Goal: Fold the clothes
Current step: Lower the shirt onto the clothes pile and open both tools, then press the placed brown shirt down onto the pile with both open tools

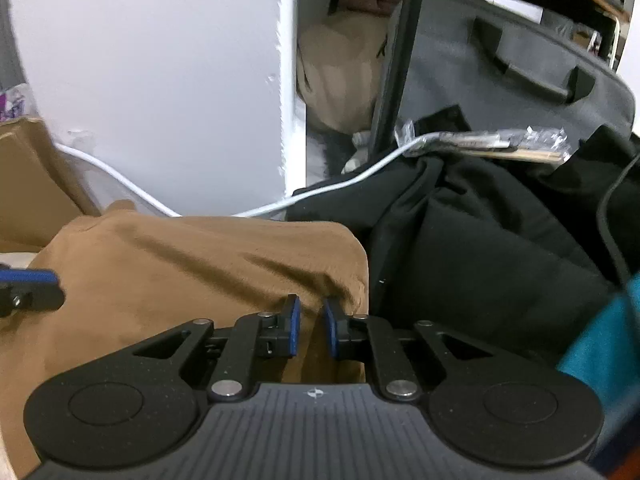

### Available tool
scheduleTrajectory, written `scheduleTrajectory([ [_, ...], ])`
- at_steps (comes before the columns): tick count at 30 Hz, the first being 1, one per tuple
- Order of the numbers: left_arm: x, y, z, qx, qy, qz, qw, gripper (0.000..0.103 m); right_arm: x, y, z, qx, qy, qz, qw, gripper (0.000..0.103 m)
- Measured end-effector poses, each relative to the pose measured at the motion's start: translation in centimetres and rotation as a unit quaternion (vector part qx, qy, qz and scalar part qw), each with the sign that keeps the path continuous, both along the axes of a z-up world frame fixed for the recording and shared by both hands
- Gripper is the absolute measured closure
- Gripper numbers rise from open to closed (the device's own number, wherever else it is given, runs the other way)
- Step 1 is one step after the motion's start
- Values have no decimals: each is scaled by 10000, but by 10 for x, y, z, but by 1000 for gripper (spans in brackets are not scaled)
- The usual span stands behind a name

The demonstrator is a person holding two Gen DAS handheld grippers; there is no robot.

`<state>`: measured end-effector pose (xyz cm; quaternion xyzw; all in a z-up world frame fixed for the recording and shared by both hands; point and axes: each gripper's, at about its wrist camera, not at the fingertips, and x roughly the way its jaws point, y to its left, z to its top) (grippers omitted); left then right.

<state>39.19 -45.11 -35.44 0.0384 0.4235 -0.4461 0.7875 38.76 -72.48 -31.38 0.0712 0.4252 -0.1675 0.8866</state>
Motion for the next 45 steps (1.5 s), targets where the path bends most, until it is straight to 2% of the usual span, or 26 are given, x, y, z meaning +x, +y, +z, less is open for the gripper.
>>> scheduleTrajectory([
  [2,-1,3,0,1,-33,41,10000,77,10,-5,-4,38,19,-68,10000,91],
  [6,-6,8,7,38,-120,117,9999,80,25,-13,-6,88,-3,-130,9999,91],
  [10,-14,15,17,-31,-219,88,9997,79,24,-11,12,-114,-194,-28,9997,88],
  [15,-24,27,22,-185,-146,203,9995,74,0,-2,33,-97,-382,261,9989,89],
  [22,-40,42,18,-377,-18,391,9985,73,-37,26,15,-234,-179,808,9963,89],
  [26,-48,49,11,-405,109,488,9979,72,-53,25,-5,-340,37,703,9969,89],
  [30,-55,58,2,-400,244,624,9970,72,-66,27,-20,-692,358,525,9956,90],
  [33,-64,65,-4,-349,313,722,9963,72,-78,32,-18,-701,382,442,9958,90],
  [36,-75,68,-7,-271,335,722,9965,72,-92,38,-7,-620,216,422,9969,90],
  [39,-86,68,-9,-249,330,710,9966,63,-103,42,5,-461,8,413,9981,89],
  [41,-91,68,-12,-207,347,707,9967,50,-110,45,12,-358,-113,442,9983,89],
  [45,-99,69,-25,-143,521,755,9957,50,-117,51,14,-239,-218,444,9985,86],
])
